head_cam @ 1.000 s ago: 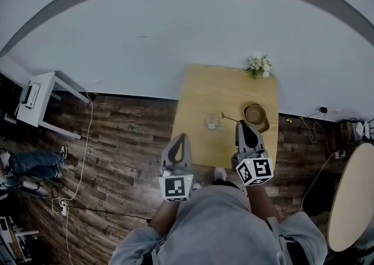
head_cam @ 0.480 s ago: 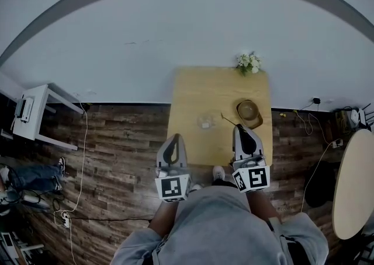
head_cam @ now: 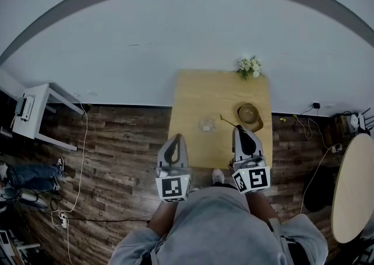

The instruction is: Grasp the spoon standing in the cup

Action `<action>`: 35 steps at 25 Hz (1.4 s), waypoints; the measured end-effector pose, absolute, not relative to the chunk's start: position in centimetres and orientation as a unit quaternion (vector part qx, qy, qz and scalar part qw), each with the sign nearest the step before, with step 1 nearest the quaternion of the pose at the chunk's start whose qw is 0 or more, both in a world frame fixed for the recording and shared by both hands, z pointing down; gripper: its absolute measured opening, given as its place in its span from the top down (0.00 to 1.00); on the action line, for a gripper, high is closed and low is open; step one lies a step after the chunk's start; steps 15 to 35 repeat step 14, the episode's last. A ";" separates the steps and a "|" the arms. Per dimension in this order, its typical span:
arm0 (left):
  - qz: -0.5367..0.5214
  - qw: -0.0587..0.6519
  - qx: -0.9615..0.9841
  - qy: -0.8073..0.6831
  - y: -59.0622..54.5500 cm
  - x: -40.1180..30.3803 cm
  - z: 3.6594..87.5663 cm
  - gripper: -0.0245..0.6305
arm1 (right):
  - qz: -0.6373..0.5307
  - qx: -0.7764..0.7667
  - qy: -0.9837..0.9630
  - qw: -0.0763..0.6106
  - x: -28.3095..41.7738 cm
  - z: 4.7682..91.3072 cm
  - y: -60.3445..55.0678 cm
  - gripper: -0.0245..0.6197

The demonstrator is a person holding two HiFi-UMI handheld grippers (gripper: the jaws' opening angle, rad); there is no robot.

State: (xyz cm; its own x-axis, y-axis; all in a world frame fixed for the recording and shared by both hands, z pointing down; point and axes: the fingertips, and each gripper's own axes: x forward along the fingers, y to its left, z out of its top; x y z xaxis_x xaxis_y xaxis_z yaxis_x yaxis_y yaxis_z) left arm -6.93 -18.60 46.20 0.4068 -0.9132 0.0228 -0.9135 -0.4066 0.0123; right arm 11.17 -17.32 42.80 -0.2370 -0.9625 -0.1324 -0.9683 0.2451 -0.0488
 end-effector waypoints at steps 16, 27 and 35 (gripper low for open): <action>-0.004 0.013 0.843 -0.538 -19.7 -6.7 45.3 0.96 | 0.023 -0.612 0.789 0.053 10.8 42.9 -18.5 0.96; -0.004 0.013 0.843 -0.538 -19.7 -6.7 45.3 0.96 | 0.023 -0.612 0.789 0.053 10.8 42.9 -18.5 0.96; -0.004 0.013 0.843 -0.538 -19.7 -6.7 45.3 0.96 | 0.023 -0.612 0.789 0.053 10.8 42.9 -18.5 0.96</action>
